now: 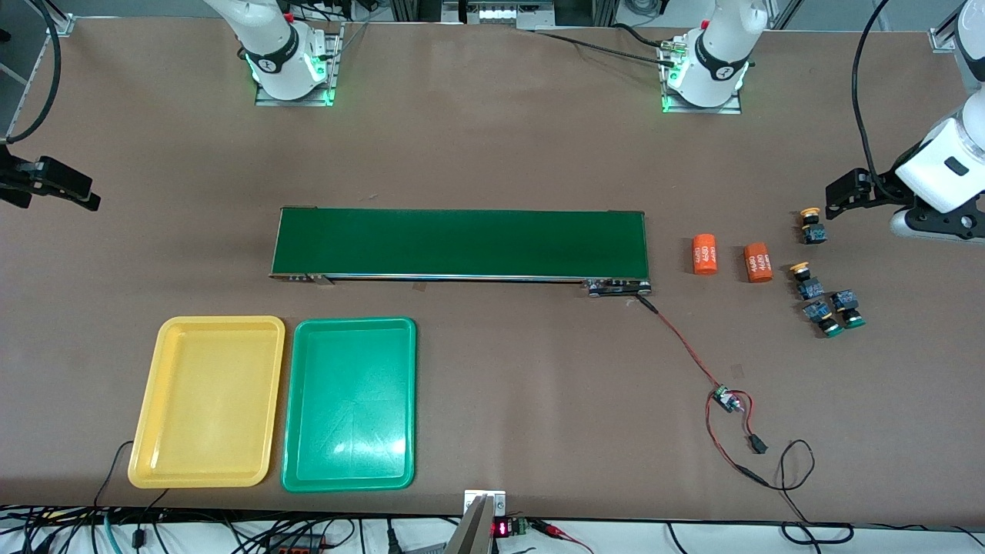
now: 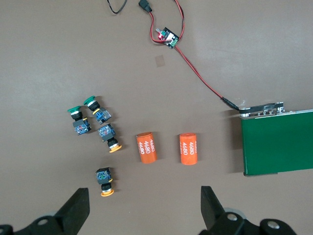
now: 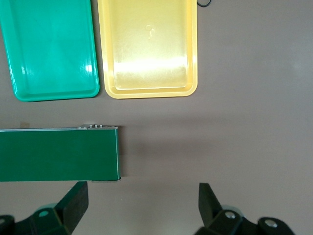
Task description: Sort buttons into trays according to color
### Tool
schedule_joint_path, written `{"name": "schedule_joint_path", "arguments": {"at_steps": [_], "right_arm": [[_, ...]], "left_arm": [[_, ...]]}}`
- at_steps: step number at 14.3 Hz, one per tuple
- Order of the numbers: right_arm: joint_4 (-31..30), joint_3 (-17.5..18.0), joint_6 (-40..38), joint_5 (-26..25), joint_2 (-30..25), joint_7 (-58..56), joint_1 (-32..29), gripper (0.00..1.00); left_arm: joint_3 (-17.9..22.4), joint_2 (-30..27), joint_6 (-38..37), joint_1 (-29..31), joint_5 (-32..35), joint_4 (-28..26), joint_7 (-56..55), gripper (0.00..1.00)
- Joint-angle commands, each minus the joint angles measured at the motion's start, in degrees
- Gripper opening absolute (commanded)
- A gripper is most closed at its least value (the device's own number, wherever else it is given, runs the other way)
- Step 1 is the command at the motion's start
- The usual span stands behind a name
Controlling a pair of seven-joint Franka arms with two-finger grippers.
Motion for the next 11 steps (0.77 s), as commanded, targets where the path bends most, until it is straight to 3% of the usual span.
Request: {"name": "schedule_joint_path", "arguments": {"at_steps": [1, 5, 8, 11], "right_arm": [[-1.9, 0.2, -0.2, 0.1, -1.9, 0.5, -0.1, 1.0], [-1.9, 0.2, -1.9, 0.0, -2.2, 0.4, -0.1, 1.0], [-1.9, 0.2, -1.4, -0.1, -2.2, 0.3, -0.1, 1.0], [-1.9, 0.2, -1.1, 0.0, -2.1, 0.4, -0.1, 1.0]], "left_arm": [[0.0, 0.9, -1.6, 0.2, 0.5, 2.0, 0.2, 1.0], [0.0, 1.7, -1.7, -0.1, 0.6, 3.3, 0.0, 1.0], [0.2, 6.3, -1.7, 0.1, 0.6, 7.7, 0.0, 1.0], [0.0, 7.7, -2.4, 0.1, 0.8, 7.6, 0.4, 1.0]]}}
